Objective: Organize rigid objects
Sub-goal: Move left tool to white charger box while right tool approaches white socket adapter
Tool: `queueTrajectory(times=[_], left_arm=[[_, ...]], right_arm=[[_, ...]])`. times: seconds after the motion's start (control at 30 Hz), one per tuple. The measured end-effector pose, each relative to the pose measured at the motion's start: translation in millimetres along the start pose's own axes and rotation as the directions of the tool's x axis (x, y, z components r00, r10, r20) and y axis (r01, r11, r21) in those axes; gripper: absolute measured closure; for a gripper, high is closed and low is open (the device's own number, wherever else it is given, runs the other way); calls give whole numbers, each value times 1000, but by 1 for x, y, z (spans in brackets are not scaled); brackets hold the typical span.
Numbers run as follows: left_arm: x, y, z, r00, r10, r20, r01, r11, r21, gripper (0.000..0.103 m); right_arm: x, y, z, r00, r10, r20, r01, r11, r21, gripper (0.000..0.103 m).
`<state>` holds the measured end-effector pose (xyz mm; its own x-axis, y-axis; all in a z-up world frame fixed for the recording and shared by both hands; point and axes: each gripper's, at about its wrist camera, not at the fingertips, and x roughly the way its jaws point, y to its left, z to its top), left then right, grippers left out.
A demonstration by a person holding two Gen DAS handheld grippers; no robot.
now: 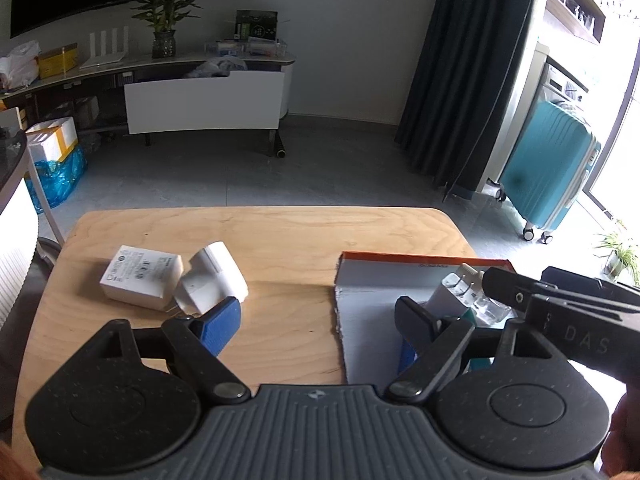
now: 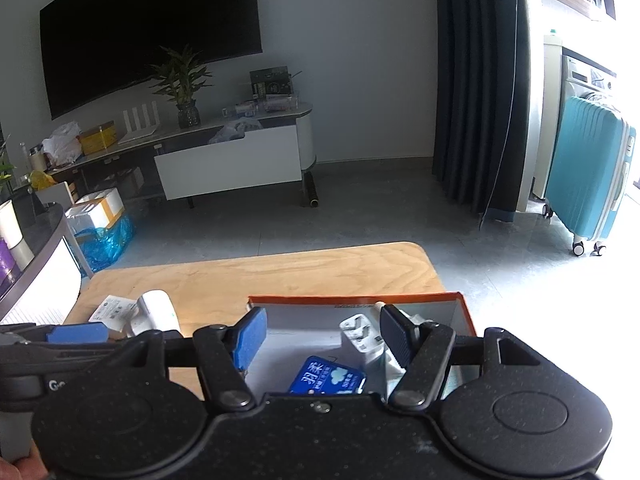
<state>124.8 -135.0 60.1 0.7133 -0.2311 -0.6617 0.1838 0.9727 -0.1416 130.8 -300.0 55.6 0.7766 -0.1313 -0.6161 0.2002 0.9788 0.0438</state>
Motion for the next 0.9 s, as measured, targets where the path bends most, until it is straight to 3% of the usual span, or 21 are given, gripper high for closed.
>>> queueTrajectory(times=[0.9], left_arm=[[6,86,-8,997,82,-12,-82,991,-105,17]], right_arm=[[42,86,-5,993,90,-75,-97,991,-90,27]])
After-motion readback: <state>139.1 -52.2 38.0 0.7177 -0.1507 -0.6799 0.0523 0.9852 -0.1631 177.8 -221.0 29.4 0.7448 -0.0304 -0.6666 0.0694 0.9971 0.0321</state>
